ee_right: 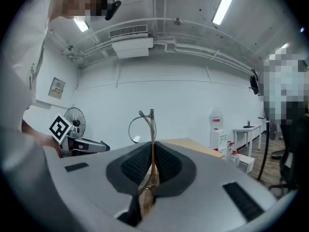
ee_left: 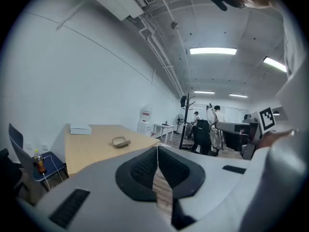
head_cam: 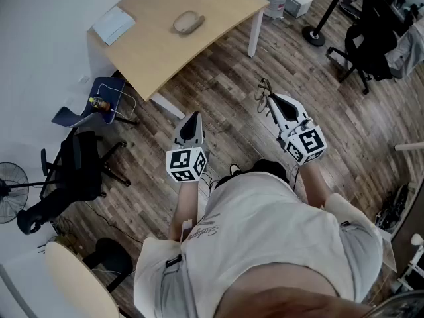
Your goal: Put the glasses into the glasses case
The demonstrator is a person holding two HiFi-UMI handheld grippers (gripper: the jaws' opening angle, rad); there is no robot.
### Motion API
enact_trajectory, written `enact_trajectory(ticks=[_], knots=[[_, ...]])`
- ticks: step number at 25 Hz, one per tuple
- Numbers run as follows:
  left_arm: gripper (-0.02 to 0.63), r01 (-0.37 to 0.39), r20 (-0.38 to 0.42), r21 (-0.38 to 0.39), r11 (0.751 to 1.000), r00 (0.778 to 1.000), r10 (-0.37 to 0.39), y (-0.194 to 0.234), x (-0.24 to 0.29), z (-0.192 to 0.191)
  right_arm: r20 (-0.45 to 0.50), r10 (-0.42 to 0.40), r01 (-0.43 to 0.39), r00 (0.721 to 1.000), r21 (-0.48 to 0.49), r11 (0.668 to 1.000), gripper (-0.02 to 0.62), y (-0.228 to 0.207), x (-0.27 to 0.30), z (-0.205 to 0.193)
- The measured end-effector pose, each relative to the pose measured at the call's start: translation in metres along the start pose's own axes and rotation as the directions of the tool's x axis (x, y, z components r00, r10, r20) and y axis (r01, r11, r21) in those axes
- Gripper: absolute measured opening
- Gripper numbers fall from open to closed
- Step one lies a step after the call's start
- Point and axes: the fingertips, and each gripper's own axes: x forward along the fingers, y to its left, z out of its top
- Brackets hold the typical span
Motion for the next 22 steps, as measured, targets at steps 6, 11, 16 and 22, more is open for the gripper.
enact_trajectory(ticks=[6, 11, 16, 22], knots=[[0.017, 0.009, -0.005, -0.008, 1.0, 1.0, -0.009, 0.009, 0.004, -0.002, -0.01, 0.008, -0.008, 1.0, -0.001, 1.0, 0.011, 0.005, 0.011, -0.002], [0.017, 0.012, -0.014, -0.021, 1.0, 1.0, -0.012, 0.013, 0.012, -0.006, -0.02, -0.014, 0.014, 1.0, 0.003, 1.0, 0.011, -0.002, 0.014, -0.005], [0.017, 0.028, -0.036, -0.033, 0.999, 0.999, -0.029, 0.009, 0.028, -0.012, -0.057, -0.019, 0.02, 0.998, 0.015, 1.0, 0.011, -0.013, 0.016, -0.013], [0.017, 0.027, -0.081, -0.045, 0.999, 0.996, -0.031, 0.01, 0.051, -0.02, -0.091, 0.005, 0.0, 0.996, 0.05, 0.999, 0.011, -0.028, 0.034, -0.031]])
